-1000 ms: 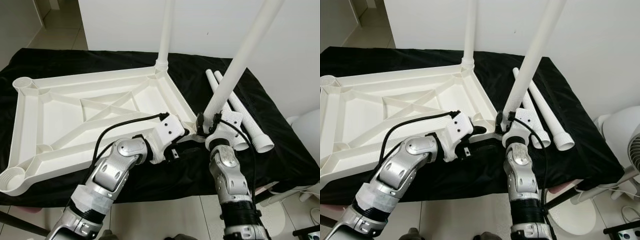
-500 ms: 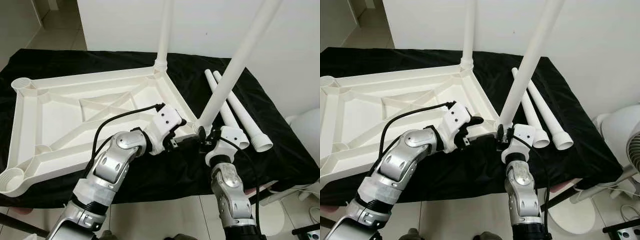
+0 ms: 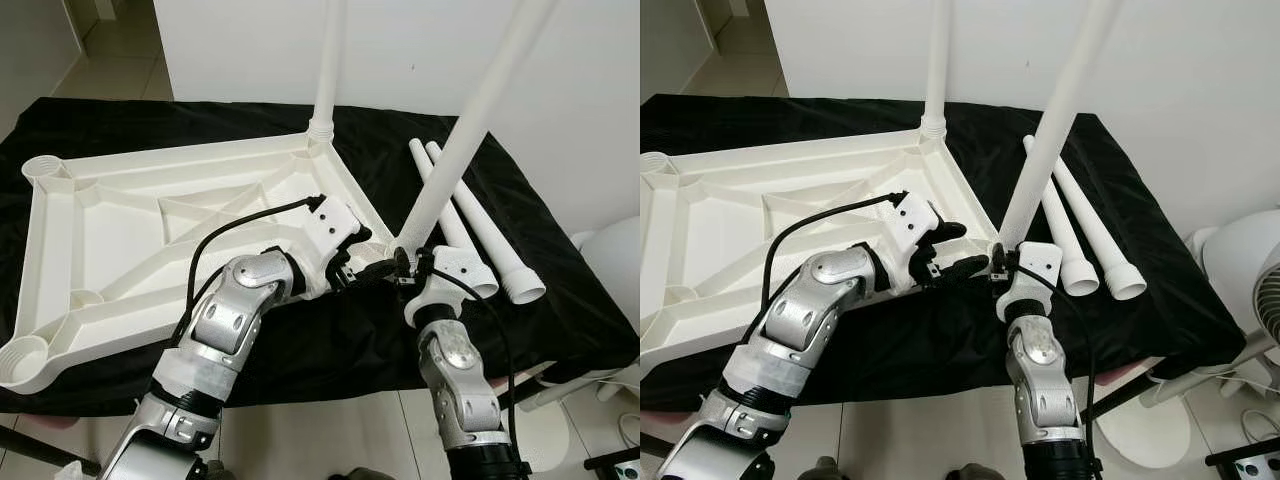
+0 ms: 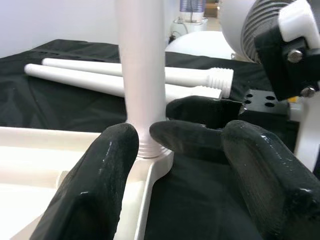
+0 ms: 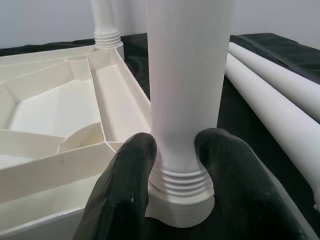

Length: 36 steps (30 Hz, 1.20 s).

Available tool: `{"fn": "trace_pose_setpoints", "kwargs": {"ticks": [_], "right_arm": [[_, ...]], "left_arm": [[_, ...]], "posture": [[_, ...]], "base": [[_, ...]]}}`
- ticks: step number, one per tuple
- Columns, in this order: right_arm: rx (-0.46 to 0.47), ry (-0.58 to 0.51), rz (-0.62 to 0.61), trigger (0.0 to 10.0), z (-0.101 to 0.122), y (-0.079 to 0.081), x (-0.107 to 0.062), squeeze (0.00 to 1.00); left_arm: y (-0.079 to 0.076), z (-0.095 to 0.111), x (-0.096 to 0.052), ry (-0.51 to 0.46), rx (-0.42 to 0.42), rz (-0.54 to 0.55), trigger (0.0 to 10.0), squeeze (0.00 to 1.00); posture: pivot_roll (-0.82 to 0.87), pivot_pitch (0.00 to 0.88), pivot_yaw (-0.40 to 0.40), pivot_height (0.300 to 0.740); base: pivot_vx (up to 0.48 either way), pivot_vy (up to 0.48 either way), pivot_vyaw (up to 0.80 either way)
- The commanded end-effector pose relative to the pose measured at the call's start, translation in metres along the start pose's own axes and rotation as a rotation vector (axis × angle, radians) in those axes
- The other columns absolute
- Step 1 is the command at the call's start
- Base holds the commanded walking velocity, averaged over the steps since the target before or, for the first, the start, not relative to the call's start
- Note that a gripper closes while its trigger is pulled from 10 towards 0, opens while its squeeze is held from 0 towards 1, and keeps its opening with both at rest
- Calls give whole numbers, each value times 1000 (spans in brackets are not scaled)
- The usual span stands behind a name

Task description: Building children table

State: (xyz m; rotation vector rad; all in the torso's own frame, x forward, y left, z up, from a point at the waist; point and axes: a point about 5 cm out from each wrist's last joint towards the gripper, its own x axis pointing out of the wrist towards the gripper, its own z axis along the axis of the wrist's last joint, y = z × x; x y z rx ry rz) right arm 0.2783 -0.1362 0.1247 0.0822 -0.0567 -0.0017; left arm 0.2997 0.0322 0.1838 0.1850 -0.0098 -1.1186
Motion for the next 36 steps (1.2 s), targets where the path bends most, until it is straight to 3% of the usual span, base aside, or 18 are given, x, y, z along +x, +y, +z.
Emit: {"fn": "trace_pose_setpoints", "kwargs": {"ticks": [1,5,8,14,36], "right_arm": [[2,2,-14,10000,2,-8,6,0],[-5,-7,-41,10000,5,-17,11,0],[-18,-34,-94,10000,12,-32,20,0],[-17,-51,-111,10000,18,-38,24,0],[49,-65,9,10000,11,-15,4,0]], "left_arm": [[18,-1,2,28,12,259,10000,0],[27,-6,3,83,8,325,10000,0],[45,-18,2,201,-22,448,10000,0],[53,-24,-1,262,-44,514,10000,0],[87,-54,-29,507,-34,761,10000,0]], "posture": [[56,0,-84,740],[57,0,-83,740],[52,0,-79,740],[48,0,-79,740],[41,3,-68,740]], "base": [[0,0,0],[0,0,0],[0,0,0],[0,0,0],[0,0,0]]}}
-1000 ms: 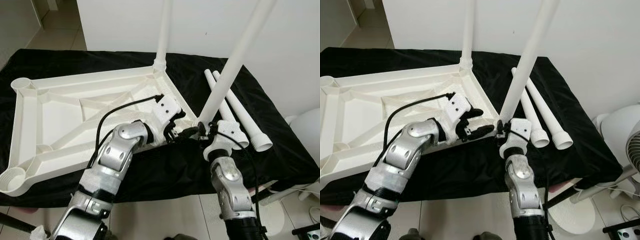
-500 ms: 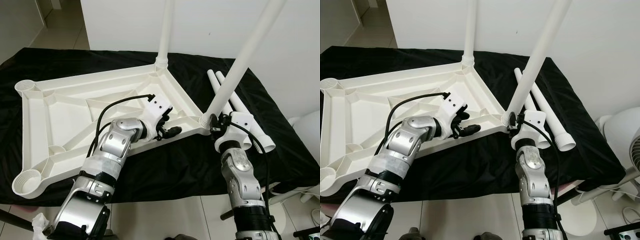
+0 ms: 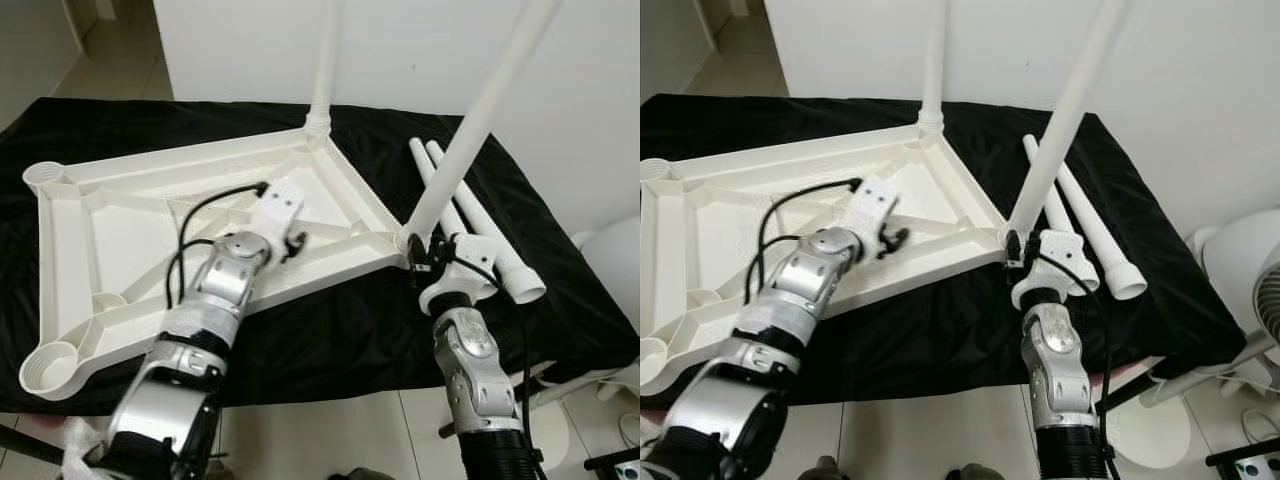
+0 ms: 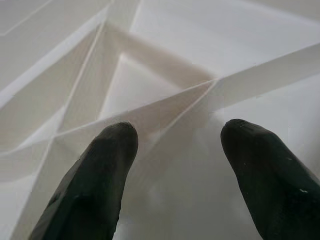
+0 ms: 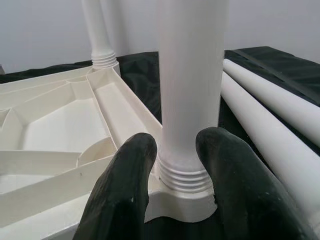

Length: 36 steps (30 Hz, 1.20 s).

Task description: Building children table

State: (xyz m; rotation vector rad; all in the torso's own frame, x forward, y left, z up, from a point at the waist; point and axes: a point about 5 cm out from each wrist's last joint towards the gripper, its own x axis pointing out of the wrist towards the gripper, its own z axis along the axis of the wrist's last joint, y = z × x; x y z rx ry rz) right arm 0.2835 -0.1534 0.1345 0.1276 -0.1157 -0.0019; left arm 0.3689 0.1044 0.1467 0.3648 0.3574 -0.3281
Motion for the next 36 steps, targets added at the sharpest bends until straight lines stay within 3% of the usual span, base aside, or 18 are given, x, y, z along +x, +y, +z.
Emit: {"fn": "trace_pose_setpoints", "kwargs": {"ticks": [1,9,11,14,16,19,26,30,36], "right_arm": [[4,-6,8,10000,1,1,-1,0],[5,0,15,10000,-1,1,-3,0],[7,-3,16,10000,-1,1,-5,0],[9,-5,16,10000,-1,1,-5,0],[7,-37,17,10000,-1,2,-9,0],[-2,-66,6,10000,-1,2,-16,0],[-32,-36,2,10000,-12,2,-31,0],[-41,-10,-10,10000,-20,-1,-45,0],[-70,-10,-47,10000,-20,-15,-50,0]], "left_arm": [[-1,1,2,16,18,37,10000,0],[5,0,1,10,39,36,10000,0],[4,12,-2,-88,-67,-38,10000,0],[3,18,-3,-127,-110,-60,10000,0],[0,28,-8,-204,-203,-140,10000,0],[-5,33,-12,-248,-233,-192,10000,0],[-8,32,-17,-265,-218,-250,10000,0],[-13,17,-20,-203,-108,-343,10000,0],[-15,1,-18,-85,-79,-359,10000,0]], "posture": [[41,3,-68,740],[44,9,-67,740],[46,4,-65,740],[46,4,-65,740],[53,0,-69,740],[58,0,-71,740],[57,0,-72,740],[56,0,-70,740],[49,0,-57,740]], "base": [[0,0,0],[0,0,0],[0,0,0],[0,0,0],[0,0,0],[0,0,0],[0,0,0],[0,0,0],[0,0,0]]}}
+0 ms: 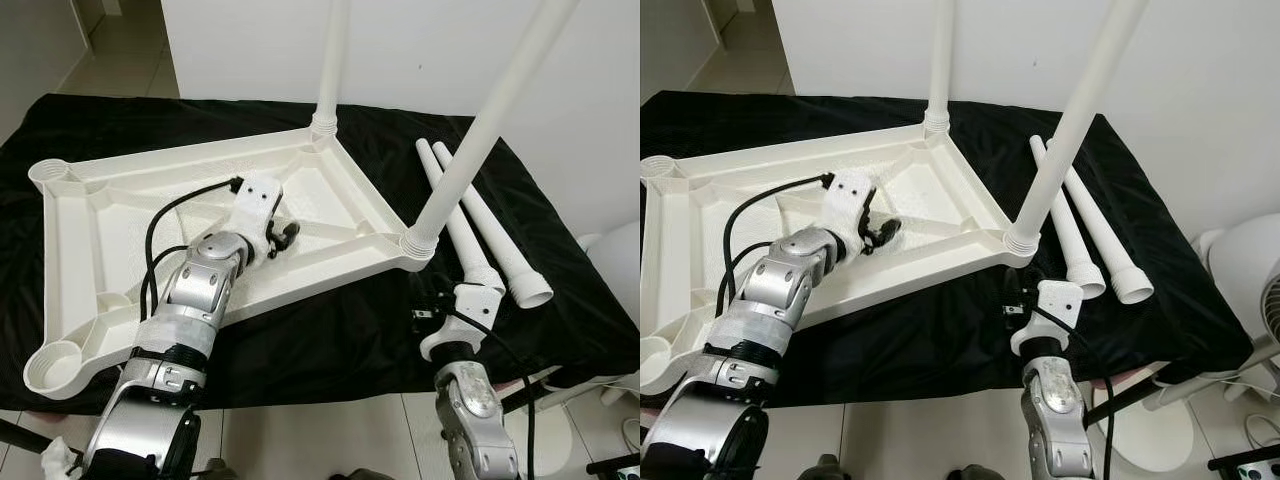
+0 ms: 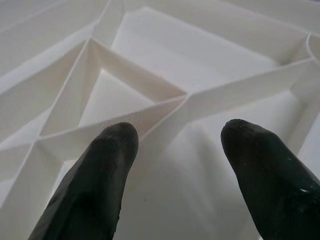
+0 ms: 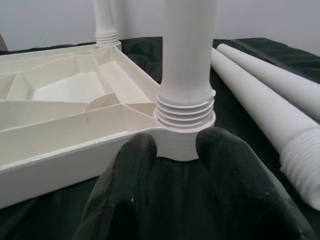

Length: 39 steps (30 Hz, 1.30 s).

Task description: Building children table

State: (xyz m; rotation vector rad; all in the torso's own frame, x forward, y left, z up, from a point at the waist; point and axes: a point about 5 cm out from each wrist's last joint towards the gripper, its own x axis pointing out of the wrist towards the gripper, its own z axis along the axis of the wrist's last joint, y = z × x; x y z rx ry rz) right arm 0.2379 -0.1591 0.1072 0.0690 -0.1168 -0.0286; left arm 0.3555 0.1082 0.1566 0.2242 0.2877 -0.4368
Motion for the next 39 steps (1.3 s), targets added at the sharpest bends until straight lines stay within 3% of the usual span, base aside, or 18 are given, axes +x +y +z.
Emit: {"fn": "trace_pose_setpoints", "kwargs": {"ticks": [1,9,16,27,31,34,39], "right_arm": [[-12,-9,-26,10000,1,-7,-2,0],[-26,-17,-40,10000,2,-9,-2,0],[-31,-16,-36,10000,1,-6,-5,0],[-35,-10,-36,10000,0,-8,-6,0],[-37,-9,-34,10000,0,-7,-6,0],[-41,-10,-33,10000,0,-7,-5,0],[-44,-10,-34,10000,0,-7,-5,0]], "left_arm": [[-15,-5,1,43,7,-239,10000,0],[-15,-4,-1,44,-13,-275,10000,0],[-26,0,-10,7,-7,-386,10000,0],[-31,1,-15,-14,13,-429,10000,0],[-32,-3,-14,6,32,-418,10000,0],[-29,-12,-6,77,54,-314,10000,0],[-26,-18,-3,116,54,-262,10000,0]], "posture": [[49,0,-57,740],[46,0,-47,740],[44,0,-47,740],[44,0,-52,740],[44,0,-53,740],[42,0,-53,740],[38,3,-53,740]], "base": [[0,0,0],[0,0,0],[0,0,0],[0,0,0],[0,0,0],[0,0,0],[0,0,0]]}}
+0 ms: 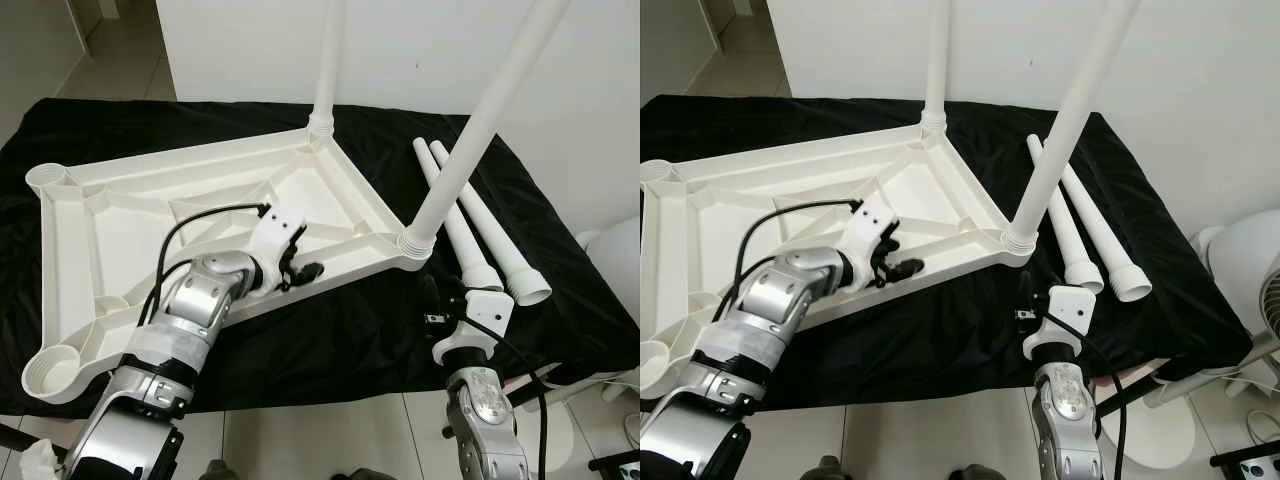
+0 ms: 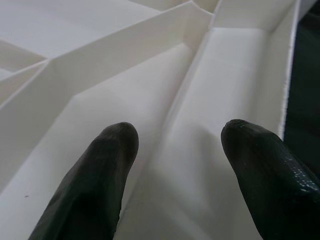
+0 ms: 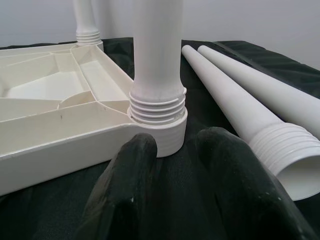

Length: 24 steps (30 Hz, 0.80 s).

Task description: Building children table

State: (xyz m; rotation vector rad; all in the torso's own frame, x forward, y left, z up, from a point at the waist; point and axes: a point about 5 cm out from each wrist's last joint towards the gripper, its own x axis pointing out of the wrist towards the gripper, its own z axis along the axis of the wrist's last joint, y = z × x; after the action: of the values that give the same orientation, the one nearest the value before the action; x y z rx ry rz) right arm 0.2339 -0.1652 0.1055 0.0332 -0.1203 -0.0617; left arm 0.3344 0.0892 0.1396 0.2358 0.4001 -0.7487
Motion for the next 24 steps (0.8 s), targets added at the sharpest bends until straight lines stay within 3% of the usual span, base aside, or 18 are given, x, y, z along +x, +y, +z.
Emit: {"fn": "trace_pose_setpoints", "kwargs": {"ticks": [1,11,12,14,15,17,24], "right_arm": [[-6,-5,-3,10000,1,-1,-1,0],[-12,-10,-13,10000,2,-1,1,0],[-12,-10,-14,10000,2,-1,1,0],[-11,-11,-15,10000,2,0,2,0],[-11,-11,-15,10000,2,0,2,0],[-11,-11,-16,10000,2,0,2,0],[-11,-13,-19,10000,3,0,3,0]], "left_arm": [[3,-3,2,35,7,56,10000,0],[21,-4,5,79,-20,244,10000,0],[22,-4,5,76,-18,250,8431,0],[23,-3,5,72,-18,257,4118,0],[24,-2,4,70,-18,262,3216,0],[26,-1,4,66,-19,278,0,0],[29,0,4,63,-26,295,0,0]], "posture": [[38,3,-53,740],[34,7,-47,740],[33,6,-43,740],[33,5,-42,740],[34,5,-42,740],[34,7,-42,740],[35,4,-43,740]], "base": [[0,0,0],[0,0,0],[0,0,0],[0,0,0],[0,0,0],[0,0,0],[0,0,0]]}}
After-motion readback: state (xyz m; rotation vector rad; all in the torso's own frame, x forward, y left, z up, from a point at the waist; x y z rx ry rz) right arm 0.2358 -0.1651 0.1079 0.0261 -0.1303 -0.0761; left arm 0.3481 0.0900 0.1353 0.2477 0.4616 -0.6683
